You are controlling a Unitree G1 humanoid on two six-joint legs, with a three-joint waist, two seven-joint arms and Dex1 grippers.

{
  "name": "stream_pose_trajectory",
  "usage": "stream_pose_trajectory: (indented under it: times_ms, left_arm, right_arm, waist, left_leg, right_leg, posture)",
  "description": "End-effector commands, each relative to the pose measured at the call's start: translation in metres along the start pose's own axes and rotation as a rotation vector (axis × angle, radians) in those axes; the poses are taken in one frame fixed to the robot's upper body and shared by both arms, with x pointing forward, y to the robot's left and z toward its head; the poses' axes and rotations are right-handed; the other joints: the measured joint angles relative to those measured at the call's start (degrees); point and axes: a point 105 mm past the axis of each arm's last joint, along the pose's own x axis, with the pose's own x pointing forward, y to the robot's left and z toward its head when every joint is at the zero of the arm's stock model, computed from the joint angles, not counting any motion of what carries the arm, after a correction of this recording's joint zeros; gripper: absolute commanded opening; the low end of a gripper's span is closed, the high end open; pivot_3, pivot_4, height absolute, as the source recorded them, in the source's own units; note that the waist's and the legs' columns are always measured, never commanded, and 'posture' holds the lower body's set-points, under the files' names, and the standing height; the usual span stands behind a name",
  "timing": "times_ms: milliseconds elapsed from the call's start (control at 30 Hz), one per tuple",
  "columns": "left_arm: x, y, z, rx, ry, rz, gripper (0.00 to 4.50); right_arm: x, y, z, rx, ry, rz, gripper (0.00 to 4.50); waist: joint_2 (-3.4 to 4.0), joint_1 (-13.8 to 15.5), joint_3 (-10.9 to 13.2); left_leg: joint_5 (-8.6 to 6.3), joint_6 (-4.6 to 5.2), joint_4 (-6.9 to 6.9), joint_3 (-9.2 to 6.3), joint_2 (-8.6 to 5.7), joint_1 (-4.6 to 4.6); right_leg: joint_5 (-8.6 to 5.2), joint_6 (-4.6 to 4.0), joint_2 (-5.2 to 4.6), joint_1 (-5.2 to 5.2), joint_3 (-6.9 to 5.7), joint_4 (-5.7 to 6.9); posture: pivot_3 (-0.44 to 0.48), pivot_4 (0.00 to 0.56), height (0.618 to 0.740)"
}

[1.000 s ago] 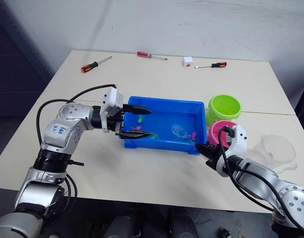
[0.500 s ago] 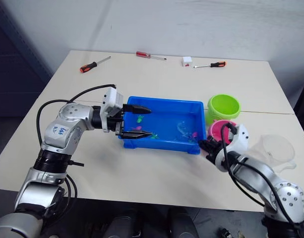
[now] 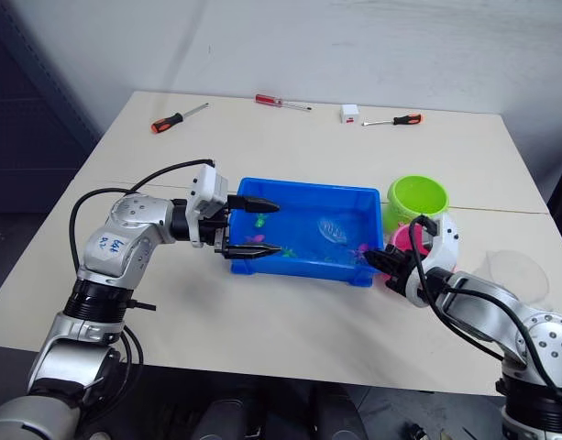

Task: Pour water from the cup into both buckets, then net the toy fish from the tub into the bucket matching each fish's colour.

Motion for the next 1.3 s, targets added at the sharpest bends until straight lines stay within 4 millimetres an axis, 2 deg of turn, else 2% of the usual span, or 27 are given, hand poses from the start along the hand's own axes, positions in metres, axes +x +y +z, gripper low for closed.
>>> stream_pose_trajectory:
  times_ms: [33,267,400,500,800,900,1300]
  left_arm:
    - [-0.001,-0.001,0.008,0.041,-0.026,0.003,4.43]
    - [-0.001,-0.001,0.007,0.050,-0.018,0.004,4.43]
    - [0.000,0.001,0.008,0.052,-0.022,0.004,4.43]
    - [0.001,0.001,0.008,0.054,-0.024,0.003,4.43]
    - [0.000,0.002,0.007,0.060,-0.014,0.008,4.43]
    - [0.000,0.002,0.008,0.062,-0.014,0.008,4.43]
    - [0.000,0.004,0.009,0.062,-0.020,0.017,4.43]
  right_arm:
    - [-0.012,0.000,0.004,-0.014,-0.023,0.025,0.00]
    - [-0.020,-0.013,-0.002,0.009,-0.016,-0.002,0.00]
    - [-0.019,-0.018,0.003,0.020,-0.013,-0.019,0.00]
    - [-0.015,-0.018,0.005,0.049,-0.032,-0.029,0.00]
    - [-0.005,0.002,-0.015,0.141,-0.079,-0.025,0.00]
    - [-0.008,-0.004,-0.018,0.151,-0.081,-0.058,0.00]
    - [-0.009,-0.018,0.004,0.112,-0.086,-0.136,0.00]
  waist:
    - [0.00,0.01,0.00]
    - [0.00,0.00,0.00]
    - [0.00,-0.04,0.00]
    - [0.00,-0.02,0.00]
    - [0.00,-0.05,0.00]
    - [0.00,0.02,0.00]
    - [0.00,-0.06,0.00]
  left_leg:
    - [0.00,0.00,0.00,0.00,0.00,0.00]
    - [-0.01,0.02,-0.02,-0.01,0.00,-0.03]
    - [-0.01,0.02,-0.04,-0.01,0.00,-0.02]
    - [0.00,0.01,-0.03,-0.01,0.00,-0.02]
    - [0.00,0.00,-0.06,-0.03,0.00,-0.08]
    - [0.00,0.00,-0.07,-0.03,0.00,-0.09]
    - [0.01,0.00,-0.07,-0.03,0.00,-0.09]
  right_leg:
    - [0.00,0.00,0.00,0.00,0.00,0.00]
    - [0.01,0.02,0.00,0.00,-0.02,-0.06]
    - [0.01,0.02,0.00,0.00,-0.02,-0.05]
    - [0.01,0.02,0.00,0.00,-0.02,-0.06]
    - [0.01,0.02,0.00,-0.06,-0.04,-0.07]
    - [0.03,0.05,0.00,-0.05,-0.04,-0.12]
    - [0.06,0.08,0.00,-0.04,-0.04,-0.19]
  posture:
    - [0.000,0.150,0.740]
    - [0.000,0.150,0.740]
    - [0.000,0.150,0.740]
    - [0.000,0.150,0.740]
    - [0.000,0.150,0.740]
    - [0.000,0.150,0.740]
    - [0.000,0.150,0.740]
